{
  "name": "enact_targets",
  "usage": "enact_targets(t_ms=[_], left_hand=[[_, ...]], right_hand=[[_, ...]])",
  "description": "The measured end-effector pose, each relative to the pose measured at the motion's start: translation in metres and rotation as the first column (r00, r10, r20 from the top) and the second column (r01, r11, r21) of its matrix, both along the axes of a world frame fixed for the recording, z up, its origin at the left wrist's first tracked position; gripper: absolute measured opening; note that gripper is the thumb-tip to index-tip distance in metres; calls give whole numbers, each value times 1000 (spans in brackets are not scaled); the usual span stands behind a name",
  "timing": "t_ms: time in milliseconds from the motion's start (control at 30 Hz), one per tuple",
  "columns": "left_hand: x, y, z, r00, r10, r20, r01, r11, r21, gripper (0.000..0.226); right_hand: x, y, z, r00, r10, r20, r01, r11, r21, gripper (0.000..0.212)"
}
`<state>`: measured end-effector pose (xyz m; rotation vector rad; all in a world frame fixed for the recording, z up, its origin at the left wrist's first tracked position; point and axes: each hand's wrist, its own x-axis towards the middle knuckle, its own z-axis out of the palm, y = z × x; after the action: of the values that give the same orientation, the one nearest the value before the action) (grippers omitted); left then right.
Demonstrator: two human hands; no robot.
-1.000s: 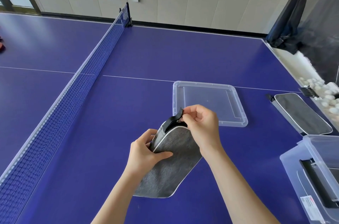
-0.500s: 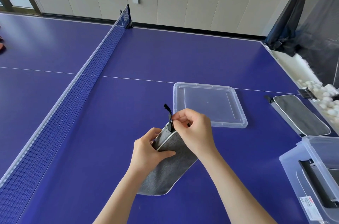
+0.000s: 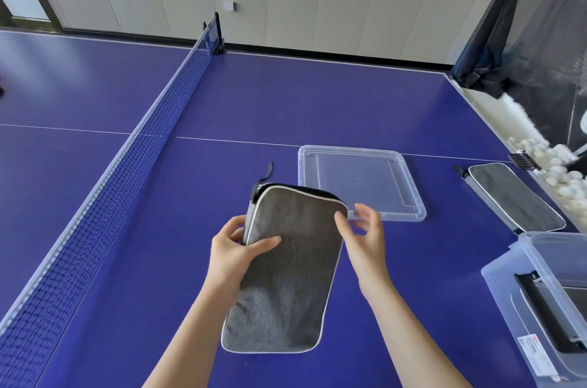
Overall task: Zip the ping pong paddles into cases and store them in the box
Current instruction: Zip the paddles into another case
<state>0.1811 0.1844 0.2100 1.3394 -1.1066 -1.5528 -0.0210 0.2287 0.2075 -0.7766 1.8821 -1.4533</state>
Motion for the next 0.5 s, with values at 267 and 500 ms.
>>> enact_targets(t_ms=[267,500], left_hand=[[7,-12,6,972,67,-225,-14,974,227,39],[6,-15,-6,952,-184,-244,234,953,193,54]], right_hand=[[1,24,-21,830,311,464,-397,913,97,54],[-3,43,-18,873,133,469,-207,972,108,41]])
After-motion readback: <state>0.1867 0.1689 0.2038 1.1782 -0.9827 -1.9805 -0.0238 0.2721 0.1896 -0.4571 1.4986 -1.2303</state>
